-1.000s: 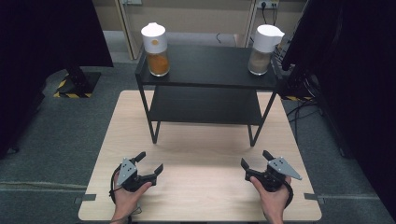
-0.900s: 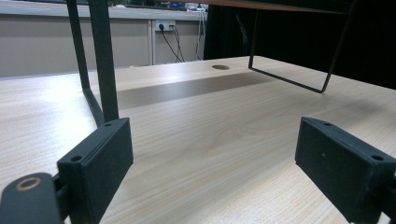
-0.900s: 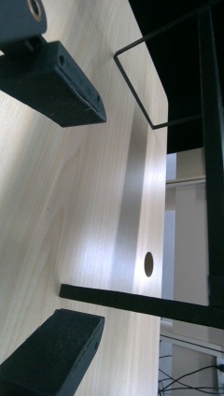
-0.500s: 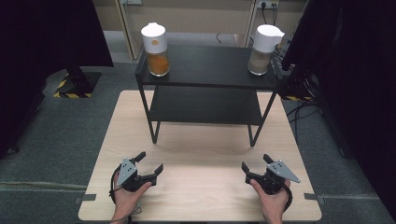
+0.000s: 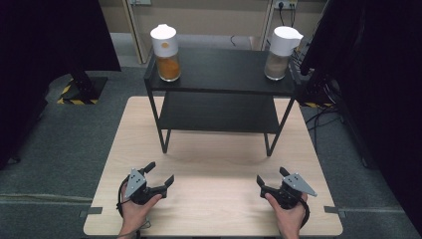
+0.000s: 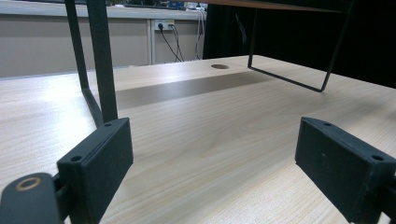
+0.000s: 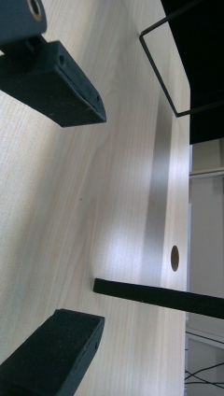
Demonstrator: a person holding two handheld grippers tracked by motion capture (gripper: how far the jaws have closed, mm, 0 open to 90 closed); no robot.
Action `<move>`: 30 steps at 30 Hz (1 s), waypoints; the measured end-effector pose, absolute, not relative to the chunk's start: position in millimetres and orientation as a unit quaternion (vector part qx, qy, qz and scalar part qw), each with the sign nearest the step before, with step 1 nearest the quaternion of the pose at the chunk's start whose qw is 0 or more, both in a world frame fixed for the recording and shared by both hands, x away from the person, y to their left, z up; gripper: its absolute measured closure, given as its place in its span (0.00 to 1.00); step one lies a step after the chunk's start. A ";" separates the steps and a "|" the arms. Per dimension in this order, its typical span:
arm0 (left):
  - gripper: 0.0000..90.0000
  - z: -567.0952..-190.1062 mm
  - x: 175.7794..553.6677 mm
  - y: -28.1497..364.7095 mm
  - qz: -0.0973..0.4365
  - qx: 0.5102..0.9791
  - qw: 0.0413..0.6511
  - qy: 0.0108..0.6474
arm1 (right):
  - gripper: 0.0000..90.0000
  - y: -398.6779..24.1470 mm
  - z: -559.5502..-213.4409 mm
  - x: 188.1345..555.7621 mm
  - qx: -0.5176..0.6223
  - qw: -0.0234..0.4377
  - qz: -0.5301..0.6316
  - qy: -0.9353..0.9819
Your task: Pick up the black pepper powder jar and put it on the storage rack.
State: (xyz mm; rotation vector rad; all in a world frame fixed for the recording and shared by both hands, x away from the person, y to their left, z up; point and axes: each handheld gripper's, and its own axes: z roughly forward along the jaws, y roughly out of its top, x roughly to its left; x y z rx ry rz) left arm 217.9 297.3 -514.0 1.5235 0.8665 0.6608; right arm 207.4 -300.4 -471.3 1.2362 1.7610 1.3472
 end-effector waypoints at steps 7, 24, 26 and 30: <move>0.12 -513.9 218.1 297.2 0.284 0.656 0.592 0.372 | 0.05 -300.2 -472.8 206.9 0.467 0.299 0.504 0.662; 0.12 -513.6 218.0 297.0 0.285 0.657 0.591 0.370 | 0.05 -299.3 -478.0 206.5 0.468 0.297 0.502 0.664; 0.12 -513.7 217.9 296.9 0.285 0.657 0.591 0.371 | 0.05 -299.4 -478.0 206.5 0.468 0.297 0.503 0.664; 0.12 -513.8 218.0 297.1 0.285 0.657 0.592 0.370 | 0.05 -299.5 -478.0 206.7 0.467 0.296 0.503 0.664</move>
